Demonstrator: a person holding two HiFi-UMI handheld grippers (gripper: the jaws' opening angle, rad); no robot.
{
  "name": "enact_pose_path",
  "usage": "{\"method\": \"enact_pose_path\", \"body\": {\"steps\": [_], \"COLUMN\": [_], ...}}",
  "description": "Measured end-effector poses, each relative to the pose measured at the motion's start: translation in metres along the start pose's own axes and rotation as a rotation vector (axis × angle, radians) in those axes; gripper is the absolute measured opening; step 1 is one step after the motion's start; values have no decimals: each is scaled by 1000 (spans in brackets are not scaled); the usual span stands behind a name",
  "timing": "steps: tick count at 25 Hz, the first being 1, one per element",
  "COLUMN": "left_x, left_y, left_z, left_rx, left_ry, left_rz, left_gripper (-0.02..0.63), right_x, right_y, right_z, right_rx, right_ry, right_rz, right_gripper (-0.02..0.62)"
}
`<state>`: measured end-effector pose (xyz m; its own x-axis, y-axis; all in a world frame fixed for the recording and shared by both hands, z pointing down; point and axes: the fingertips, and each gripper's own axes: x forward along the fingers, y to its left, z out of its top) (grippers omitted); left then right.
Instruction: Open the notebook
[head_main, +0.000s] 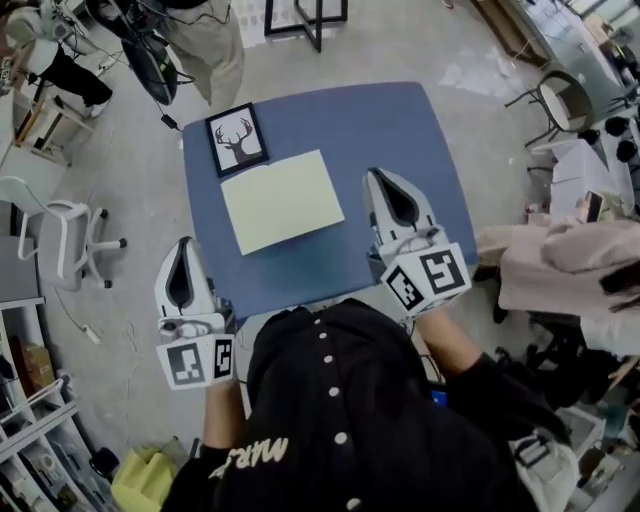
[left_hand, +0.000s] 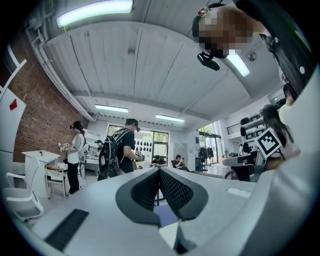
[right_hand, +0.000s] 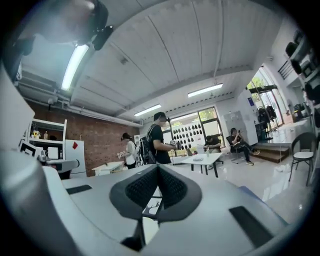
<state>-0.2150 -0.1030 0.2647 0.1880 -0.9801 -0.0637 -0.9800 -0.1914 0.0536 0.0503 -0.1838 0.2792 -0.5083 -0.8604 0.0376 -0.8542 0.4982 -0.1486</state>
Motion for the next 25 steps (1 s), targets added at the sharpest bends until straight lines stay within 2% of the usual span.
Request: {"method": "enact_pose_path", "body": {"steps": [5,10,16,25], "left_x": [4,-1,-4,-4], "left_y": [-15,-20,-20,-25], "left_z": [20,37,43,50], "left_rx": [36,52,68,79], "left_ry": [-26,-40,-54,-70], "left_rz": [2,19,37,40], "left_gripper": [3,3,3,3], "right_x": [-35,-60,-68,-62], "right_y": [-39,-58,-72,-70], "right_z": [43,65,64,62], "right_rx": [-36,-75,-82,-93], "right_ry": [-114,-152,-161,-140], "right_rz": [-54,-74,-92,-79], "right_gripper": [5,5,5,5]}}
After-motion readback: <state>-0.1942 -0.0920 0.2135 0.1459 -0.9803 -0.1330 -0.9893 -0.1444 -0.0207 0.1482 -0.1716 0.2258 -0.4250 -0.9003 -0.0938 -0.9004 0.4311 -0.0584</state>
